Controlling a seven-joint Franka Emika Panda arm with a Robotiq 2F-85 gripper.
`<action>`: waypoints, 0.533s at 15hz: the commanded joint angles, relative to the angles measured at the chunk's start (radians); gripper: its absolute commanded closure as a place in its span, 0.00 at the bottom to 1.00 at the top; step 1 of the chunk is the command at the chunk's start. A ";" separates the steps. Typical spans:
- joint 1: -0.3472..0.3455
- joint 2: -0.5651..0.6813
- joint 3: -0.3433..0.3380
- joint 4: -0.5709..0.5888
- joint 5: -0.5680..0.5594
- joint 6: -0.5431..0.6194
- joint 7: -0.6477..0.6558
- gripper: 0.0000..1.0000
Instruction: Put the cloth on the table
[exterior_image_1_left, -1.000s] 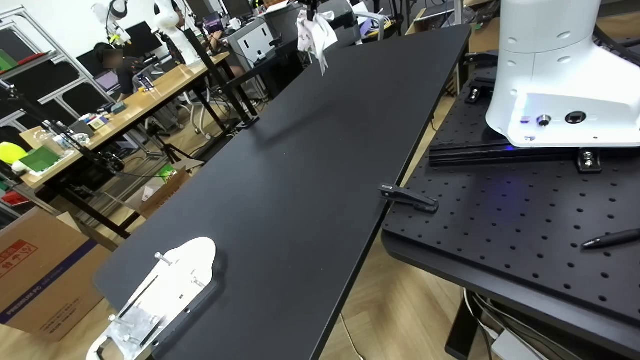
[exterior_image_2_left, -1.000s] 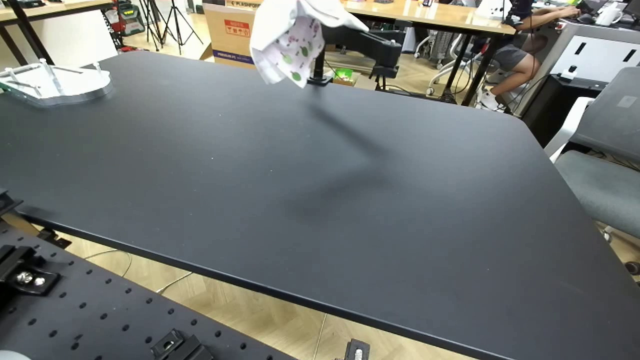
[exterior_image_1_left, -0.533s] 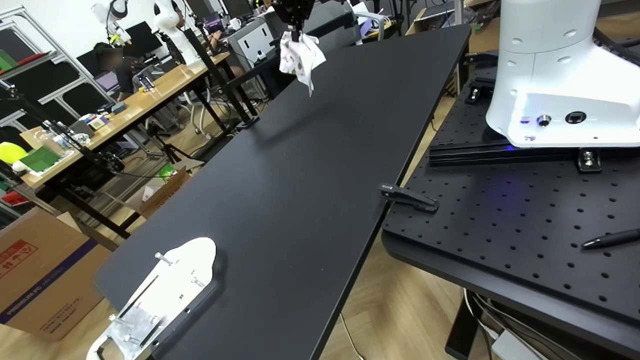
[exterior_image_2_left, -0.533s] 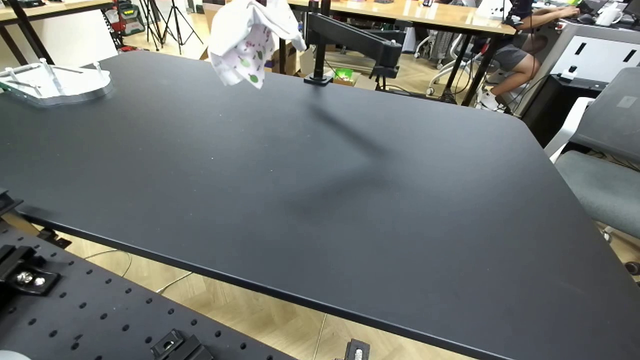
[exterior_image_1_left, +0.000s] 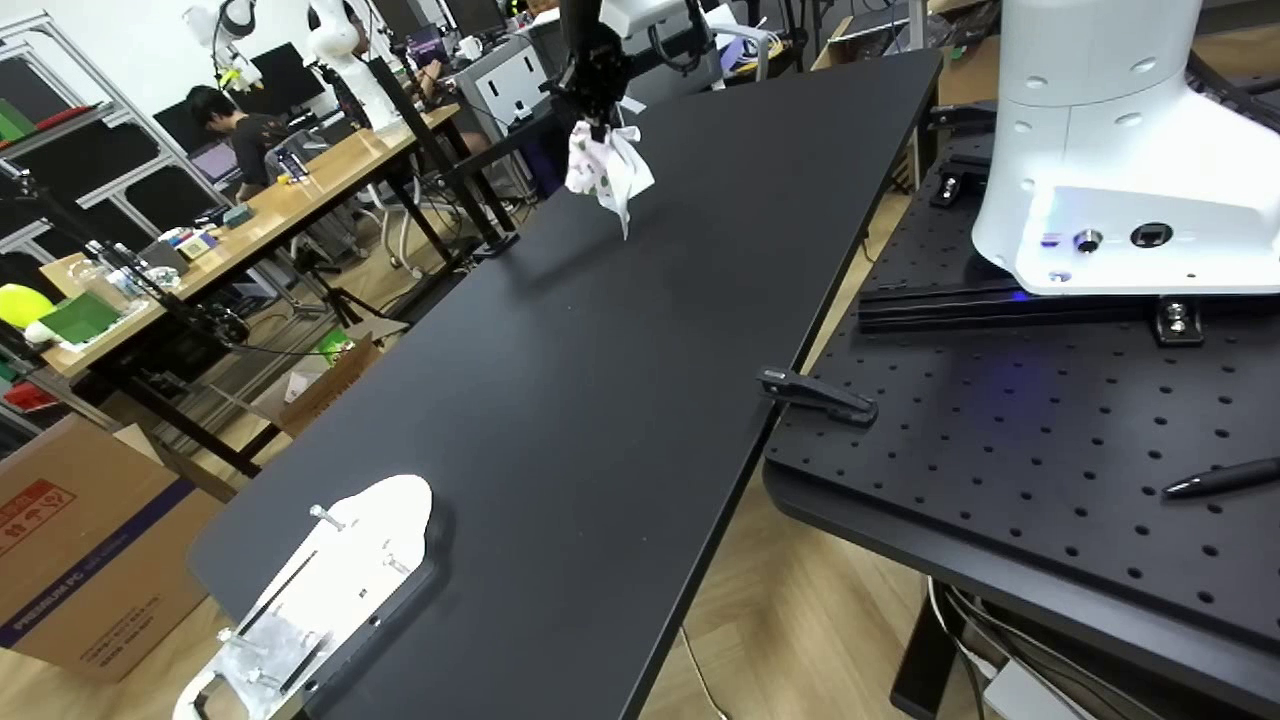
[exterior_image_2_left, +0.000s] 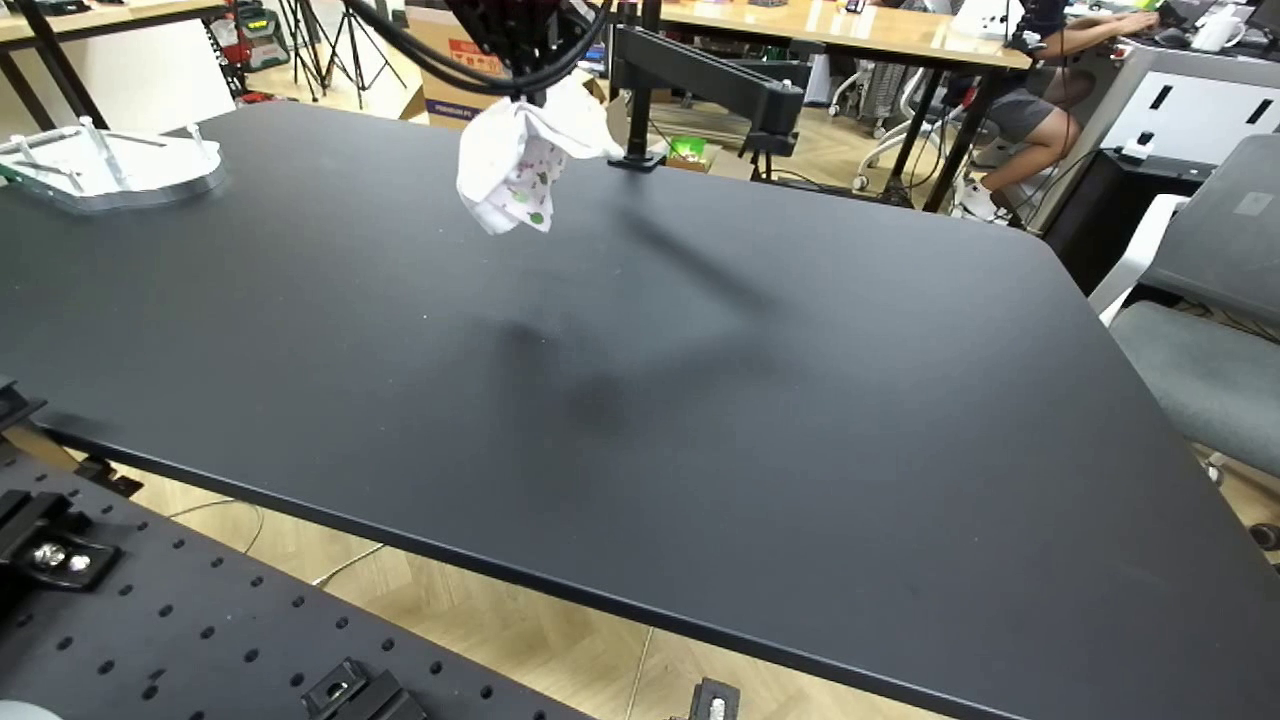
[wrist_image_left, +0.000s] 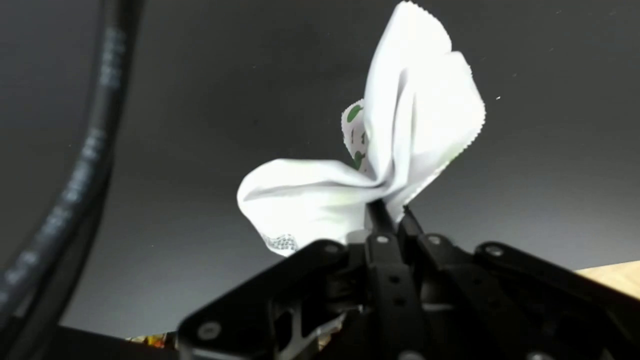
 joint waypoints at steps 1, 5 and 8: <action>0.019 0.127 0.023 -0.037 -0.041 0.251 0.120 0.99; 0.011 0.209 0.051 -0.049 -0.174 0.242 0.251 0.99; 0.020 0.246 0.058 -0.040 -0.269 0.214 0.325 0.99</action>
